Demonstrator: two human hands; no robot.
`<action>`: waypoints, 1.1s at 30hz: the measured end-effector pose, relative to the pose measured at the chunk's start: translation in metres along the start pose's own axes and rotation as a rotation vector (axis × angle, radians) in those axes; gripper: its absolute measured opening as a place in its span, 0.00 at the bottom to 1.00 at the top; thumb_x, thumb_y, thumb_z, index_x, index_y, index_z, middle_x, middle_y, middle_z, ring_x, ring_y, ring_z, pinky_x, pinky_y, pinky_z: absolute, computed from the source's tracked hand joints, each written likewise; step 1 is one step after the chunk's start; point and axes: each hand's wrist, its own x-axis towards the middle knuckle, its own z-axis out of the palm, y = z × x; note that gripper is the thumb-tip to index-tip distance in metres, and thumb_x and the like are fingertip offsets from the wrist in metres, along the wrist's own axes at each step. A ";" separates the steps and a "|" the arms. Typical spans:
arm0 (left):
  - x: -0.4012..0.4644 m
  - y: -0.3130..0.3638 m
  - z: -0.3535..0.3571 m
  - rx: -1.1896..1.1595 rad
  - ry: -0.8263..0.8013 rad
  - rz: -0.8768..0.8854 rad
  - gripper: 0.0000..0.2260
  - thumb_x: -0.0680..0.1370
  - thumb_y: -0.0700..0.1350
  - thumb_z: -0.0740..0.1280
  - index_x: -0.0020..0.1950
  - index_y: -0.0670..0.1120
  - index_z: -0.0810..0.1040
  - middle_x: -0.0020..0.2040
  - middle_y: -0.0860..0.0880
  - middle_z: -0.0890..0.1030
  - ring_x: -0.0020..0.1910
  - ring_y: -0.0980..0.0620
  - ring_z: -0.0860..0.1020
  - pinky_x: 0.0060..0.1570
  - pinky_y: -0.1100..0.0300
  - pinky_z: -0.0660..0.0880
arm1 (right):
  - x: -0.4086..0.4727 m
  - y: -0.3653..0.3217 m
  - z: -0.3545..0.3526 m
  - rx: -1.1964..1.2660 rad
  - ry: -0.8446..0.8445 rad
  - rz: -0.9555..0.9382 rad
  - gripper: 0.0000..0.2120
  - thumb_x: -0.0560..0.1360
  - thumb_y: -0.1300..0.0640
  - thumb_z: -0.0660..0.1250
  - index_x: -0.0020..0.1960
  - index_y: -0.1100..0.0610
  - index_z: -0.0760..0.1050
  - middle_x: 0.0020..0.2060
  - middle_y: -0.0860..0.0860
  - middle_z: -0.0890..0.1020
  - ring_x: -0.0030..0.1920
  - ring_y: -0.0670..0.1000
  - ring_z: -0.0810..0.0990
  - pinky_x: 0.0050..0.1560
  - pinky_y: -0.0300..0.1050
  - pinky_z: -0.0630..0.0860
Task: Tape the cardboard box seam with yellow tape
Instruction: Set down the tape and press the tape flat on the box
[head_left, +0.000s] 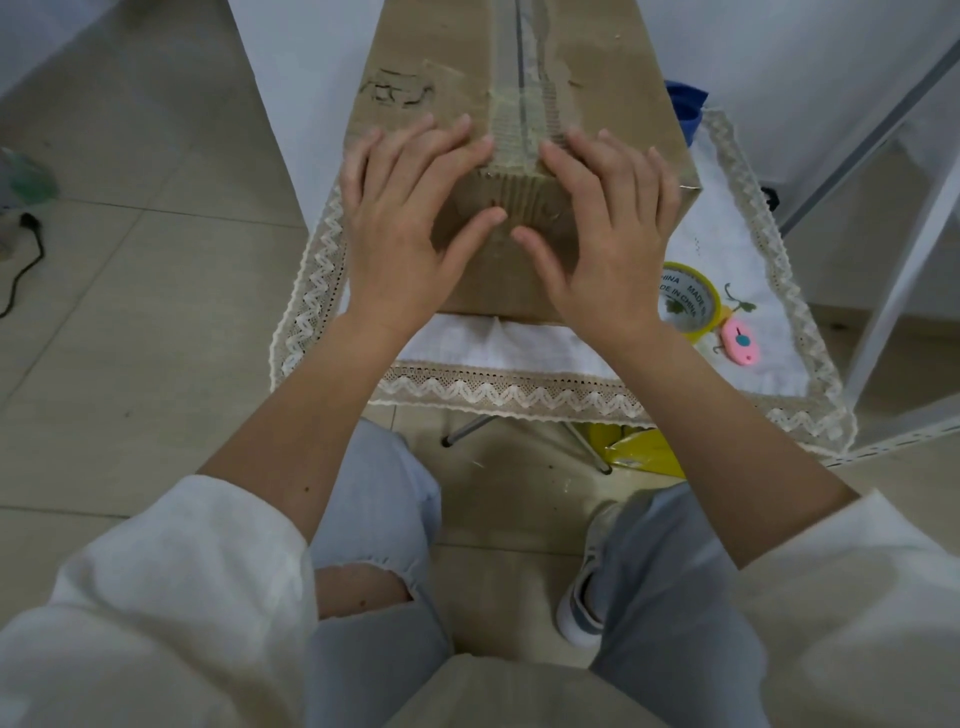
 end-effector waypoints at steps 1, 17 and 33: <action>0.000 0.000 0.000 0.002 -0.002 0.002 0.18 0.79 0.57 0.68 0.64 0.50 0.79 0.65 0.53 0.79 0.68 0.50 0.74 0.72 0.51 0.57 | 0.000 0.000 0.000 -0.002 0.001 -0.003 0.25 0.77 0.43 0.69 0.68 0.55 0.75 0.66 0.54 0.77 0.68 0.55 0.72 0.72 0.55 0.61; -0.002 -0.003 -0.002 0.041 -0.039 0.040 0.22 0.78 0.60 0.68 0.67 0.50 0.77 0.67 0.51 0.77 0.69 0.50 0.72 0.72 0.49 0.57 | -0.002 0.004 -0.001 -0.011 -0.043 -0.034 0.32 0.75 0.37 0.68 0.70 0.56 0.73 0.68 0.54 0.75 0.69 0.56 0.72 0.73 0.56 0.58; -0.004 -0.001 -0.002 0.115 -0.078 0.053 0.27 0.76 0.64 0.67 0.69 0.49 0.74 0.69 0.50 0.76 0.70 0.48 0.70 0.73 0.46 0.58 | -0.001 0.003 -0.005 -0.019 -0.058 -0.021 0.24 0.79 0.45 0.65 0.71 0.55 0.72 0.68 0.53 0.75 0.71 0.53 0.68 0.74 0.53 0.56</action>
